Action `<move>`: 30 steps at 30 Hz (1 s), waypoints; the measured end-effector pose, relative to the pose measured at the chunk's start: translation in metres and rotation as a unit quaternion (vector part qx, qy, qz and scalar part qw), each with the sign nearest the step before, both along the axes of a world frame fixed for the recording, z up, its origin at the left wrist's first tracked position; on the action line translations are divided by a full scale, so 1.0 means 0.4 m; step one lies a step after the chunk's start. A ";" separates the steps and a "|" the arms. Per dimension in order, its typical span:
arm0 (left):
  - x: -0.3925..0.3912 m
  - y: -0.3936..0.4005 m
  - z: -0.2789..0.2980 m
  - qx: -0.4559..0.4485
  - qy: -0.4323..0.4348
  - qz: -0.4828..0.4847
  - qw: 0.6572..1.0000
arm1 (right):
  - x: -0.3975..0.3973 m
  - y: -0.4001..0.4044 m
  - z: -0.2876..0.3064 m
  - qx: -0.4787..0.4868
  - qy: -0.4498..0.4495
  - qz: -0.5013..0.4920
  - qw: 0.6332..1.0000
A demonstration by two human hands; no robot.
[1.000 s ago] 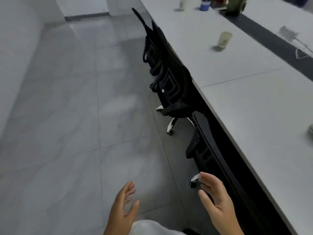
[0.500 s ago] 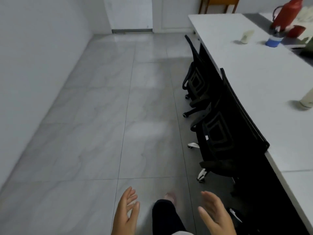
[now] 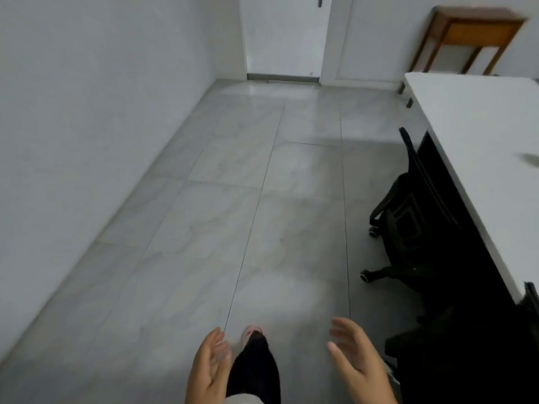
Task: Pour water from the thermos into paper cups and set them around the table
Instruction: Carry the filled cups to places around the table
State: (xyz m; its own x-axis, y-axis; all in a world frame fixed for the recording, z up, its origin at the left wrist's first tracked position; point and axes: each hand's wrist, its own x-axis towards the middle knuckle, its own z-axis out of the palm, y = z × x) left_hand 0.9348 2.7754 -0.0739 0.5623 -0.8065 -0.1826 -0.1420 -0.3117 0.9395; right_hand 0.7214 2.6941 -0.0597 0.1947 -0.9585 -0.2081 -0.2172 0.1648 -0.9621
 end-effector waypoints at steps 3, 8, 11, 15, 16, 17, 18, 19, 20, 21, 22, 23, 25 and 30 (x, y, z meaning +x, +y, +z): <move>0.092 -0.224 0.015 -0.005 0.008 -0.026 1.000 | 0.081 -0.208 0.019 -0.023 -0.001 -0.030 0.999; 0.216 -0.613 0.071 -0.037 0.011 -0.097 0.995 | 0.167 -0.525 0.065 -0.045 -0.025 -0.075 0.996; 0.249 -0.830 0.075 -0.059 -0.003 -0.123 0.991 | 0.175 -0.679 0.058 -0.049 -0.011 -0.127 0.991; 0.247 -1.109 0.020 -0.043 -0.008 -0.143 0.989 | 0.175 -0.897 0.005 -0.014 0.005 -0.164 0.986; 0.241 -1.181 0.008 -0.035 -0.008 -0.144 0.989 | 0.173 -0.964 -0.005 -0.007 0.011 -0.168 0.986; 0.233 -1.255 -0.001 -0.028 -0.010 -0.144 0.989 | 0.171 -1.038 -0.010 -0.006 0.015 -0.169 0.986; 0.223 -1.329 -0.008 -0.023 -0.010 -0.144 0.989 | 0.167 -1.118 -0.010 -0.007 0.016 -0.164 0.986; 0.211 -1.402 -0.008 -0.017 -0.004 -0.140 0.990 | 0.162 -1.201 -0.004 -0.007 0.015 -0.154 0.988; 0.201 -1.474 -0.002 -0.019 0.006 -0.134 0.991 | 0.163 -1.286 0.009 -0.009 0.012 -0.143 0.990; 0.192 -1.550 0.011 -0.027 0.016 -0.127 0.991 | 0.164 -1.372 0.028 -0.020 0.012 -0.133 0.991; 0.184 -1.626 0.028 -0.040 0.021 -0.124 0.991 | 0.165 -1.457 0.047 -0.035 0.016 -0.125 0.991; 0.178 -1.700 0.045 -0.055 0.020 -0.125 0.990 | 0.164 -1.538 0.065 -0.050 0.019 -0.119 0.991; 0.173 -1.839 0.065 -0.070 0.012 -0.128 0.989 | 0.157 -1.679 0.087 -0.070 0.013 -0.116 0.991; 0.186 -2.124 0.033 -0.049 -0.005 -0.120 0.992 | 0.138 -1.935 0.052 -0.030 -0.006 -0.146 0.989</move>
